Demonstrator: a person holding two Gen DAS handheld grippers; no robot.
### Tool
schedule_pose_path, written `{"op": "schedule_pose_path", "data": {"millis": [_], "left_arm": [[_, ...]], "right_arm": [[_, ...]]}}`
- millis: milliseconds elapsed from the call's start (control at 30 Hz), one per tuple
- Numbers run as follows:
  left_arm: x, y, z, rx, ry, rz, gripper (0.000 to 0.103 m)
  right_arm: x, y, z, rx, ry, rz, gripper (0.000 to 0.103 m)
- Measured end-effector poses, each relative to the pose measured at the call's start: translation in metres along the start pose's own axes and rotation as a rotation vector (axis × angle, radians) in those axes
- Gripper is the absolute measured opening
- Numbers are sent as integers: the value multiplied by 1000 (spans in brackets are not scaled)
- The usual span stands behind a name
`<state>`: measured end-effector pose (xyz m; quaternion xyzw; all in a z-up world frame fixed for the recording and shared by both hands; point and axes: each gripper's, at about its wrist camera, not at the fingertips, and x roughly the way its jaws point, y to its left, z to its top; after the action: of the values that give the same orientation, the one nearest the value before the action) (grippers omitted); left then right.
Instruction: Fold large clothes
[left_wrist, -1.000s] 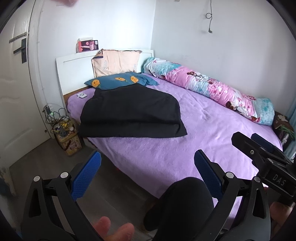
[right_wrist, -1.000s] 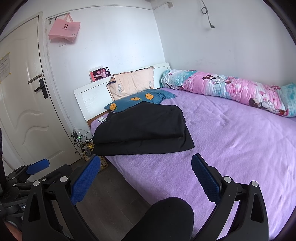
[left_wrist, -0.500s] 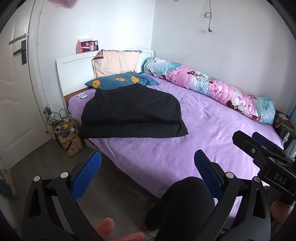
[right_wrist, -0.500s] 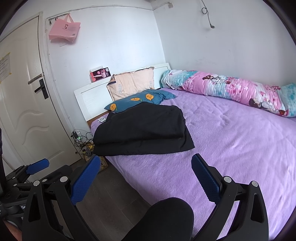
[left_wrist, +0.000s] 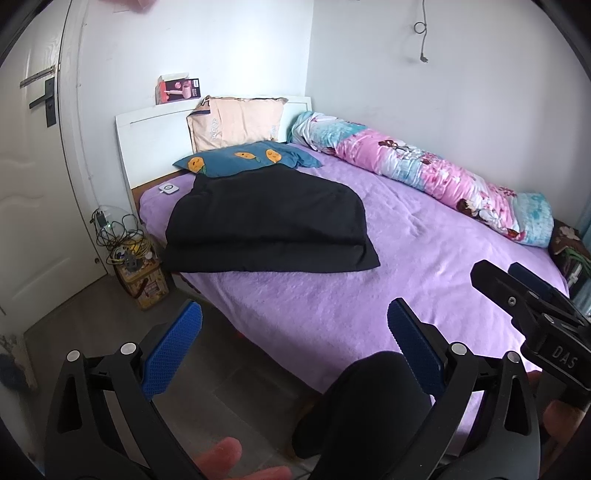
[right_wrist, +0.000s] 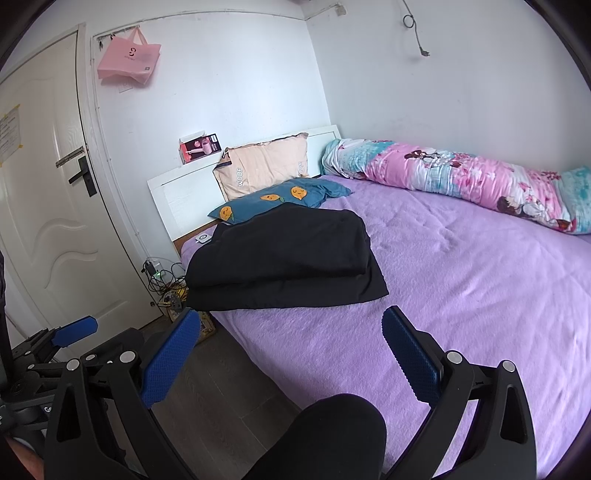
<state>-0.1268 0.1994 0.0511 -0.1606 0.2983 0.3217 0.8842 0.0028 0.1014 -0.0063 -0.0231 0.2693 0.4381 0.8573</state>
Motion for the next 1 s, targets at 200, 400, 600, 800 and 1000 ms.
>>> {"op": "schedule_pose_path", "data": {"millis": [200,400,600,800,1000], "left_arm": [[1,2,1,-4,-6,4,98],[-11,6,8,-19,-72,-22,98],[-20,1,16,5,-107,14,98],[-15,-5,17,37,-79,-1,98],[-12,-8,16,39,-62,9,98]], "right_arm": [[-1,1,0,-3,3,-2,97],[-1,0,0,-3,3,-1,97],[-1,-3,0,2,5,2,97],[0,-6,-1,4,9,6,97],[-1,-8,-3,8,11,8,97]]}}
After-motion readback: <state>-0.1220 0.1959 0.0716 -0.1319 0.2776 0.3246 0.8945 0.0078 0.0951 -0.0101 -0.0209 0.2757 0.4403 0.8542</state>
